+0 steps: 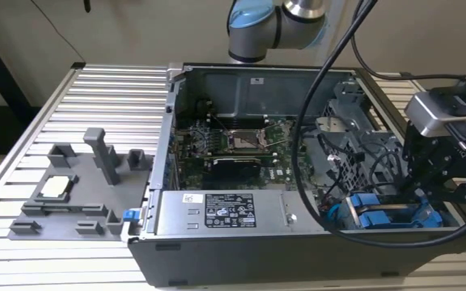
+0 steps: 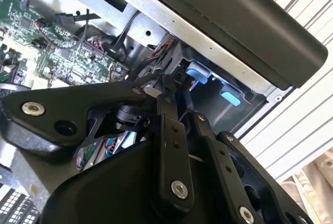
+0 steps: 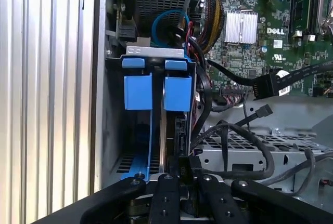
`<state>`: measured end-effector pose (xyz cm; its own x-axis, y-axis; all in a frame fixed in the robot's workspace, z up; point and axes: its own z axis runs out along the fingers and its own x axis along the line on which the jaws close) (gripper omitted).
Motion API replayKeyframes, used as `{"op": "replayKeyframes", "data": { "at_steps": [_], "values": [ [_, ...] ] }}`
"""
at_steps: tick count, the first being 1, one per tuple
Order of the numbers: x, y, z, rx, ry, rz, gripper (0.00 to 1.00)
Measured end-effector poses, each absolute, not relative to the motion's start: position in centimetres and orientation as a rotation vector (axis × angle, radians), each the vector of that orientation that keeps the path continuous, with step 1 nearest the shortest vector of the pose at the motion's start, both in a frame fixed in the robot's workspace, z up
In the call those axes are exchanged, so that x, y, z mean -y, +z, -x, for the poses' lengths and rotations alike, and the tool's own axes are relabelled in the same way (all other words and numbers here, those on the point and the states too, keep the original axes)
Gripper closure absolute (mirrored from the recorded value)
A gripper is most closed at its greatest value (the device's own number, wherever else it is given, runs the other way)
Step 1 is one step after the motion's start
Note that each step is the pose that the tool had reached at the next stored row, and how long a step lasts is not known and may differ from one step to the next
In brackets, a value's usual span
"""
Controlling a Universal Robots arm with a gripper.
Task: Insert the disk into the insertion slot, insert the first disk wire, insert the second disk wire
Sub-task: 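Insert the first disk wire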
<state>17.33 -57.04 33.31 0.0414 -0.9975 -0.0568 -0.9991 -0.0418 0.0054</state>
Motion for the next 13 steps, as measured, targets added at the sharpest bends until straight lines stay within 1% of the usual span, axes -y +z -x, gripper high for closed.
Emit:
{"op": "replayKeyframes", "data": {
  "at_steps": [4,5,13],
  "values": [
    [57.0,33.2,-17.3,-2.149,0.071,2.240,0.80],
    [57.0,33.2,-17.3,-2.149,0.071,2.241,0.73],
    [57.0,35.4,-17.3,-2.150,0.070,2.241,0.73]
  ]
}}
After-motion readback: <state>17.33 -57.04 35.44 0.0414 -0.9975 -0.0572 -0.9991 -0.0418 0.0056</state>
